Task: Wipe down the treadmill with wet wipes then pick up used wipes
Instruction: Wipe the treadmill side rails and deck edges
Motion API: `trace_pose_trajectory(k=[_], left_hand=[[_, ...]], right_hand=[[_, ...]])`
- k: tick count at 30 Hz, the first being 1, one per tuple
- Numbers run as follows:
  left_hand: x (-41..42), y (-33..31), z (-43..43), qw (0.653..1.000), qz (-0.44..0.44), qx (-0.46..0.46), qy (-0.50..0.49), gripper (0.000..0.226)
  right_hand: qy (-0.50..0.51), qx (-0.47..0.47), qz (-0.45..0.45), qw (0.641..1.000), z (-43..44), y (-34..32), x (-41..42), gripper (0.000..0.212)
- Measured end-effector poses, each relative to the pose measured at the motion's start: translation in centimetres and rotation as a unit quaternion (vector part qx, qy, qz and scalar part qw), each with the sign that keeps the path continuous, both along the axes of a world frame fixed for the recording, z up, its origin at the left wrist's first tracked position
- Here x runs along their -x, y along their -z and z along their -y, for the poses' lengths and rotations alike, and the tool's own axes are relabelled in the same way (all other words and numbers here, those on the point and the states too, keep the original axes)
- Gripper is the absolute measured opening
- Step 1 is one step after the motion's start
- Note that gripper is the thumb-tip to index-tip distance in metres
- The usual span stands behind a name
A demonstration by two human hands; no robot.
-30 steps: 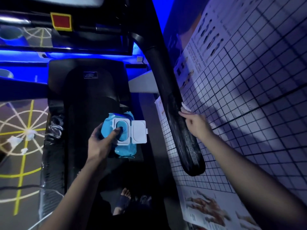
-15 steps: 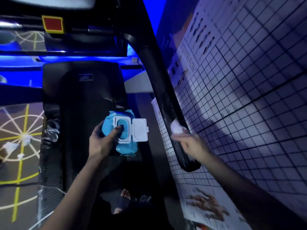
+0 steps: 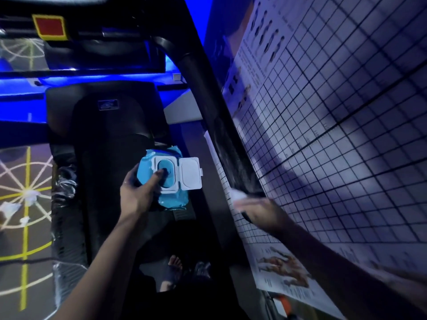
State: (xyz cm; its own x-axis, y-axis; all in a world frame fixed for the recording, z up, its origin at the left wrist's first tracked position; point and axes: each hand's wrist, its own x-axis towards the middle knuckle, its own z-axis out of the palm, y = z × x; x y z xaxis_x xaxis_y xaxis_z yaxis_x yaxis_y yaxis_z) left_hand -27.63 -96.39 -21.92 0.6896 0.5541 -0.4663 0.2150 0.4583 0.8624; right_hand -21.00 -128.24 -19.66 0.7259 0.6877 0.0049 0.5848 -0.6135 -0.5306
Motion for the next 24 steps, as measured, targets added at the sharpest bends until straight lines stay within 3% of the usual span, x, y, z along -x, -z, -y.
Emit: trace_pose_trajectory(k=[2, 5, 6, 9, 12, 16, 21, 24], left_hand=[[-0.1, 0.1, 0.3, 1.0, 0.01, 0.008, 0.003, 0.057], [-0.1, 0.4, 1.0, 1.0, 0.009, 0.006, 0.008, 0.057], [-0.1, 0.5, 1.2, 1.0, 0.007, 0.005, 0.008, 0.057], [0.0, 0.4, 2.0, 1.0, -0.014, -0.003, 0.012, 0.061], [-0.2, 0.2, 2.8, 1.0, -0.006, 0.01, 0.008, 0.059], [-0.2, -0.1, 3.1, 1.0, 0.003, 0.012, 0.003, 0.054], [0.3, -0.4, 2.8, 1.0, -0.01, -0.001, 0.0, 0.056], [0.5, -0.6, 2.5, 1.0, -0.006, -0.012, 0.011, 0.057]], right_hand=[[0.039, -0.02, -0.024, 0.999, 2.0, -0.6, 2.2, 0.03], [0.234, -0.068, 0.021, 0.97, 2.3, -1.4, -1.0, 0.034], [0.256, -0.063, 0.04, 0.964, 1.7, -1.5, -2.8, 0.037], [0.232, -0.03, 0.03, 0.972, 0.3, -0.6, -4.6, 0.042], [0.149, -0.005, 0.056, 0.987, 2.3, 0.3, -0.7, 0.047], [0.042, -0.045, 0.062, 0.996, 5.6, -0.6, 2.8, 0.029], [0.235, -0.086, 0.044, 0.967, 2.3, -1.3, -1.8, 0.041], [0.153, -0.043, 0.055, 0.986, 1.1, 0.4, -0.5, 0.035]])
